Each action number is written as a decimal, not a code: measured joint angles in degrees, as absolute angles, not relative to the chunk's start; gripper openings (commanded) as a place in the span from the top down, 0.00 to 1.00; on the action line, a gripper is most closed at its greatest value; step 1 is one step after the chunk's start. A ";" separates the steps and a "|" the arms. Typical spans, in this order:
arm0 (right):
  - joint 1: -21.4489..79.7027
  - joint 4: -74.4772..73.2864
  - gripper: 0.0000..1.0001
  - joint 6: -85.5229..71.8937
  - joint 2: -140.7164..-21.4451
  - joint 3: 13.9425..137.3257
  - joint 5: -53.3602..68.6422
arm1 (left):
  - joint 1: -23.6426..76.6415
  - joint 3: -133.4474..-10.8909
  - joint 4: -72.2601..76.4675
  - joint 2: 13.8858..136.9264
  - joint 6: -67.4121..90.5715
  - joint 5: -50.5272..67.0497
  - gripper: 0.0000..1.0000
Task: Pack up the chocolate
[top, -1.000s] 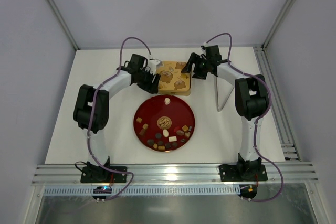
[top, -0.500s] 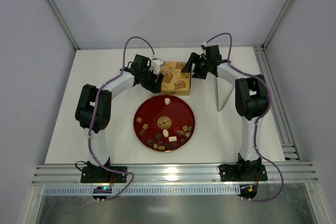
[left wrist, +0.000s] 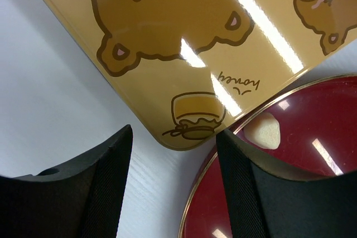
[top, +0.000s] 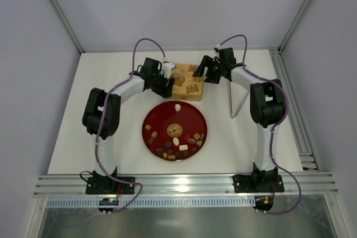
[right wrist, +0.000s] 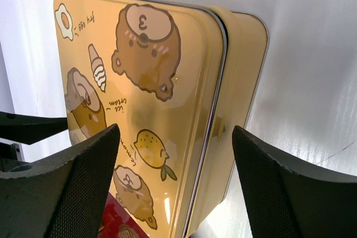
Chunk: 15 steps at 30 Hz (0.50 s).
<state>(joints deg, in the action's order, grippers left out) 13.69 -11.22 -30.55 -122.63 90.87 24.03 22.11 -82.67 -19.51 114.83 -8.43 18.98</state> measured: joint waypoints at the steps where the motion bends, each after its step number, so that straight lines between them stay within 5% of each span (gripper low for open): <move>1: 13.69 -11.22 0.18 -30.55 -122.63 90.89 24.03 | 22.15 -83.02 -19.55 114.96 -8.45 18.98 0.39; 15: 13.61 -11.25 0.20 -30.52 -122.63 91.42 23.97 | 23.88 -86.13 -19.66 117.25 -9.52 18.33 0.40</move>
<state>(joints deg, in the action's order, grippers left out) 13.61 -11.25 -30.52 -122.63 91.42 23.97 23.88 -86.13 -19.66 117.25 -9.52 18.33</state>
